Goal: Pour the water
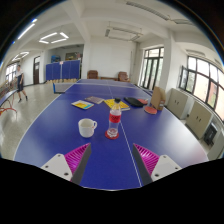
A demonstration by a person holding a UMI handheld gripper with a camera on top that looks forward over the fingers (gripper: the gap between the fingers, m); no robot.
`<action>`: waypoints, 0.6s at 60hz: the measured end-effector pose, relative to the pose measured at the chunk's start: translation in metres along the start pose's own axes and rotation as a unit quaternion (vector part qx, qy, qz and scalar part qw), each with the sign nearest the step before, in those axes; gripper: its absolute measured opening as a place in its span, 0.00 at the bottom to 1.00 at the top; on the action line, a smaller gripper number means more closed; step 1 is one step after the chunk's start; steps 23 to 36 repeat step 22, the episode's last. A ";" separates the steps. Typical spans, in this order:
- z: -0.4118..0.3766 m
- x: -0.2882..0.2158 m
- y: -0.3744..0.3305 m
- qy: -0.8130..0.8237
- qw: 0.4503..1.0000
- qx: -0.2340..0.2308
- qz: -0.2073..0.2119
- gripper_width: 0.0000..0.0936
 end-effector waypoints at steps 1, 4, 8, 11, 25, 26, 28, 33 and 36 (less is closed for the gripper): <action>-0.001 0.001 -0.008 -0.001 1.000 0.002 -0.001 0.91; -0.002 0.007 -0.027 0.000 1.000 0.004 -0.004 0.91; -0.005 0.014 -0.046 0.008 1.000 0.001 -0.009 0.91; -0.007 0.016 -0.057 0.002 1.000 0.002 -0.002 0.91; -0.007 0.006 -0.073 -0.004 1.000 0.010 0.018 0.91; -0.007 0.006 -0.073 -0.004 1.000 0.010 0.018 0.91; -0.007 0.006 -0.073 -0.004 1.000 0.010 0.018 0.91; -0.007 0.006 -0.073 -0.004 1.000 0.010 0.018 0.91; -0.007 0.006 -0.073 -0.004 1.000 0.010 0.018 0.91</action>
Point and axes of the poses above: the point between the fingertips, and its own axes, seen from behind it with the camera up: z to the right, x down, y forward, the way the camera looks, the point moved 6 cm from there along -y, backward, against the way the camera looks, and after that the axes turned 1 degree about -y, right-handed, at the moved point
